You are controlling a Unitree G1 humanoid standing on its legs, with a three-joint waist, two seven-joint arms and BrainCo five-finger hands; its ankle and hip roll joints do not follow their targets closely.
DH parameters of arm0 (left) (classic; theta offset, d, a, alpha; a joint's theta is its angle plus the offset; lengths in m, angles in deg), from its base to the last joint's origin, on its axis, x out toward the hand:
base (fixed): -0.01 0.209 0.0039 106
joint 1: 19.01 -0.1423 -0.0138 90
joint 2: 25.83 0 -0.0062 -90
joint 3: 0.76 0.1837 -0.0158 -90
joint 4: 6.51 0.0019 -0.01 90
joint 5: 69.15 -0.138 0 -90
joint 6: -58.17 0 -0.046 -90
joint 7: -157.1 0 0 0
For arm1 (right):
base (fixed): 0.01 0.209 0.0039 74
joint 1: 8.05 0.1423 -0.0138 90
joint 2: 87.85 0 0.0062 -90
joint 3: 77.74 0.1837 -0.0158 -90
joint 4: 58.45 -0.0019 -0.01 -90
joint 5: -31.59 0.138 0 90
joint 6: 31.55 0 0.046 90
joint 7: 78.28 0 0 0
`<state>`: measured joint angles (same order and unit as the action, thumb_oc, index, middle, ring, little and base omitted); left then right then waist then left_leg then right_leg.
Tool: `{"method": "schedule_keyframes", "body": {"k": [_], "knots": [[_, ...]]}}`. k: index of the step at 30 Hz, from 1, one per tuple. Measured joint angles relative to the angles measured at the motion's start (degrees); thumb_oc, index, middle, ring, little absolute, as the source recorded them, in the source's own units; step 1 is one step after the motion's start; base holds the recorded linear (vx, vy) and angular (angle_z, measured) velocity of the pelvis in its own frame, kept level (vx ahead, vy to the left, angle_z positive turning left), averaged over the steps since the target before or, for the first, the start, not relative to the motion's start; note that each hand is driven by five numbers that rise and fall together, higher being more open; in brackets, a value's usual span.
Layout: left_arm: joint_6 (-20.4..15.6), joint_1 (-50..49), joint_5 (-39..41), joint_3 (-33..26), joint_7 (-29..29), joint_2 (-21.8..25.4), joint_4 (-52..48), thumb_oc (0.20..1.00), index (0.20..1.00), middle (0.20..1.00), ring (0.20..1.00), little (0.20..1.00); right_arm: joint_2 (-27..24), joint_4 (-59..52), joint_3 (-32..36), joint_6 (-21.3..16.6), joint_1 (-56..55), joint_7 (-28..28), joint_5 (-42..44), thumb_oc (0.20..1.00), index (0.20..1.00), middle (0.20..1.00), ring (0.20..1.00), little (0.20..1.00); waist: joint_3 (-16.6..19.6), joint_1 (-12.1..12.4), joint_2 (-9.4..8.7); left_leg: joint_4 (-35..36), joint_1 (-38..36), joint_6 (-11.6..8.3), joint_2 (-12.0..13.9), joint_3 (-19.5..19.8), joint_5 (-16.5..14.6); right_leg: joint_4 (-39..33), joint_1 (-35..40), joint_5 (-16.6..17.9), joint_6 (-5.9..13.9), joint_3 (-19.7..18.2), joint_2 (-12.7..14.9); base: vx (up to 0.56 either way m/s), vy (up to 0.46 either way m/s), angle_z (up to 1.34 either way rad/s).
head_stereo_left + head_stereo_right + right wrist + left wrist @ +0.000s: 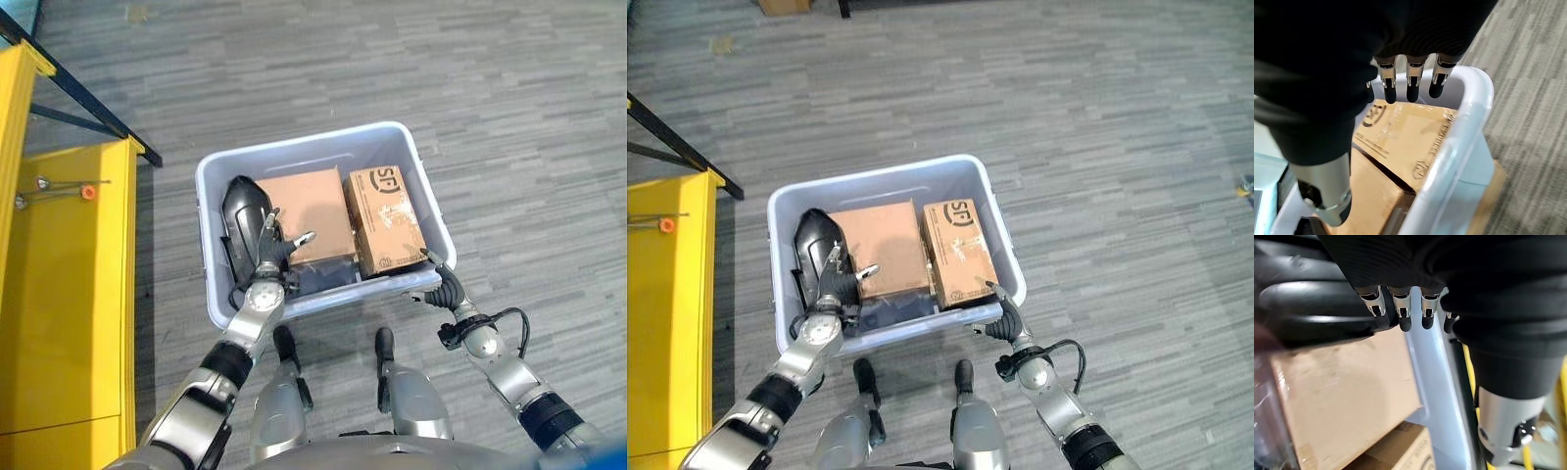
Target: Move parts from the plastic box to the shelf.
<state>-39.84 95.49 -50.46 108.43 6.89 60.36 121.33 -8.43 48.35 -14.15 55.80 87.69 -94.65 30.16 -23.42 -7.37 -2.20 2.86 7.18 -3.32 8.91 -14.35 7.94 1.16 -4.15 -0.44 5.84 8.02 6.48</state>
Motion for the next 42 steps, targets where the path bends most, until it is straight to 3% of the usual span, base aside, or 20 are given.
{"method": "schedule_keyframes", "body": {"k": [8,21,23,28,42], "knots": [[0.34,4.78,0.89,-5.18,15.25,-0.43,9.24,1.0,1.0,1.0,1.0,1.0,-0.99,-0.1,-3.19,-0.01,3.26,-2.66,-0.98,1.0,1.0,1.0,1.0,1.0,-3.54,-2.22,-2.33,-1.27,2.17,-0.1,1.08,-0.56,0.08,0.98,-2.49,-0.02,-0.18,-0.81,-0.88,-0.05,-0.073,-0.05],[0.33,13.7,5.38,-9.13,21.91,2.03,18.15,1.0,1.0,1.0,1.0,1.0,-1.07,0.03,-4.75,0.54,7.9,-4.83,0.26,1.0,1.0,1.0,1.0,1.0,-5.98,-2.9,-5.03,-3.56,7.28,-0.19,1.72,-0.11,0.2,5.33,-8.35,-0.83,-0.7,-0.97,-1.06,-0.04,-0.023,0.01],[0.32,14.25,5.39,-9.09,21.22,2.08,18.14,1.0,1.0,1.0,1.0,1.0,-1.06,0.04,-4.83,0.72,7.94,-5.02,0.3,1.0,1.0,1.0,1.0,1.0,-6.04,-2.84,-5.16,-3.87,7.9,-0.19,1.77,-0.02,0.2,5.53,-8.87,-0.81,-0.72,-0.94,-1.07,-0.05,-0.014,0.01],[0.3,15.06,3.55,-6.57,13.39,1.94,17.89,1.0,1.0,1.0,1.0,1.0,-1.06,0.01,-4.82,1.04,7.99,-5.31,0.77,1.0,1.0,1.0,1.0,1.0,-6.43,-3.21,-6.08,-3.97,8.36,-0.19,1.83,-0.11,0.2,6.15,-9.6,-0.93,-0.76,-1.02,-1.06,-0.03,0.012,-0.01],[3.8,19.67,-13.39,9.94,-1.38,5.4,16.96,1.0,1.0,1.0,1.0,1.0,-1.35,-2.36,-3.27,2.16,8.14,-2.37,1.31,1.0,1.0,1.0,1.0,1.0,-6.64,-6.9,-6.71,-4.2,9.87,0.0,1.68,-2.37,0.34,8.18,-13.36,-0.93,-0.75,-3.04,-0.71,-0.02,0.045,-0.07]]}}
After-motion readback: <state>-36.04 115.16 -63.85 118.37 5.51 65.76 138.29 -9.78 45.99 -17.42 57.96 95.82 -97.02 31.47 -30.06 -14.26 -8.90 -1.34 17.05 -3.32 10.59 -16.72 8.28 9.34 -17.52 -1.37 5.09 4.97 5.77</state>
